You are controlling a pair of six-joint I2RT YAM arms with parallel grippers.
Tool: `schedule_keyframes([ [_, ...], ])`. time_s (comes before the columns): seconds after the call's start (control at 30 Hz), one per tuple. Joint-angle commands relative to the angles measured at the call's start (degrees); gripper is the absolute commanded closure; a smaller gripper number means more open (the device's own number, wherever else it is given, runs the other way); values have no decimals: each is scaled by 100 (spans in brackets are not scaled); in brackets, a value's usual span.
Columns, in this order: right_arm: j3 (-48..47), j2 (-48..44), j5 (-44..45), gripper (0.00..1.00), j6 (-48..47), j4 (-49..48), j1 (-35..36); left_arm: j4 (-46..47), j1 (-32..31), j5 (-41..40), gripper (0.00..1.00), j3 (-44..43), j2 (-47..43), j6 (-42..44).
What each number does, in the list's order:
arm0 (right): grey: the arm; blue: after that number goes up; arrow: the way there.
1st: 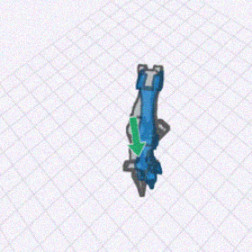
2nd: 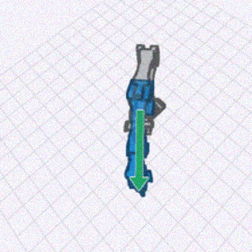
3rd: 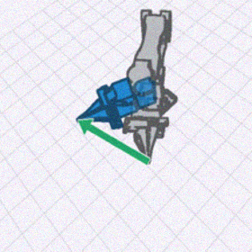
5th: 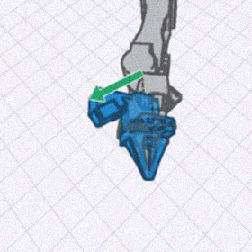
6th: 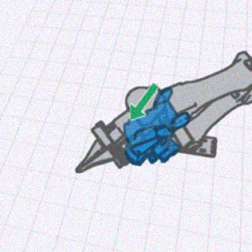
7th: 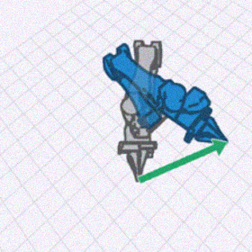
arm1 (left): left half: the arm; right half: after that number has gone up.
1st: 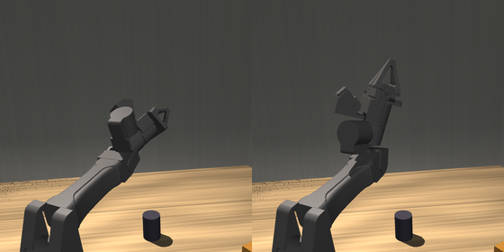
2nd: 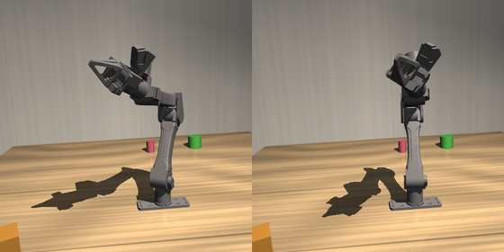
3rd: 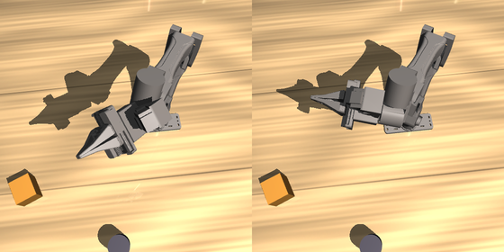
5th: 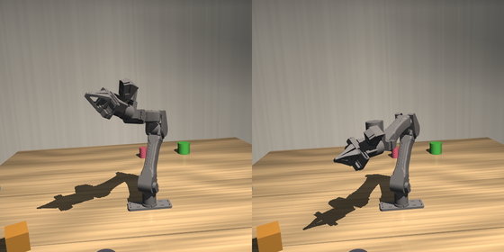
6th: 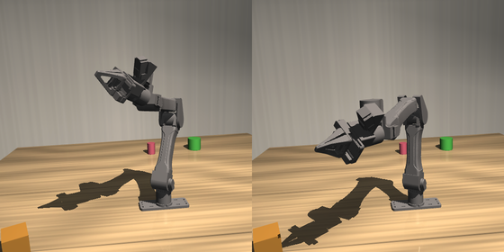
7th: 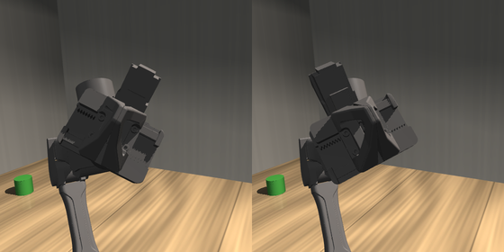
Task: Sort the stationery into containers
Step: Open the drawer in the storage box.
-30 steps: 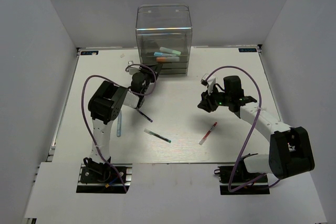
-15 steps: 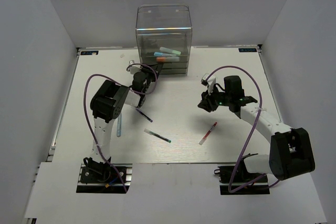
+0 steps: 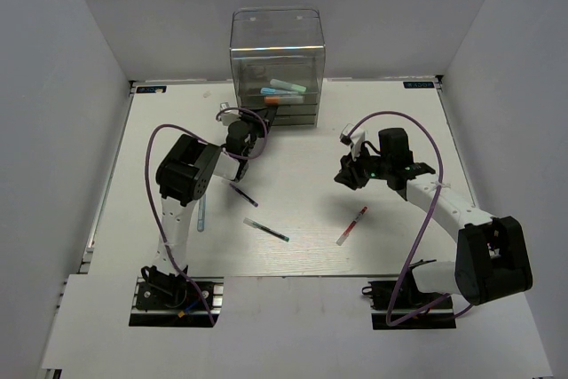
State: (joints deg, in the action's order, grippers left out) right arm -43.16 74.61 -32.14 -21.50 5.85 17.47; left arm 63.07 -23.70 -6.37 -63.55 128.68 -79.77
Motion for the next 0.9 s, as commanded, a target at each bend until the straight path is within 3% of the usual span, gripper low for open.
schedule_keyframes([
  [0.0, 44, -148, -73, 60, -74, -119, -16, -40, 15, -163, 66, -254, -1, -82],
  [0.17, 53, -166, -73, 60, -65, -110, -7, -40, 15, -163, 85, -254, 52, -144],
  [0.4, 88, -166, -82, 60, -74, -119, -16, 126, 15, -215, 98, -193, 104, -197],
  [0.87, 97, -166, -82, 60, -83, -110, -7, 855, -99, -268, 100, 352, 52, -197],
])
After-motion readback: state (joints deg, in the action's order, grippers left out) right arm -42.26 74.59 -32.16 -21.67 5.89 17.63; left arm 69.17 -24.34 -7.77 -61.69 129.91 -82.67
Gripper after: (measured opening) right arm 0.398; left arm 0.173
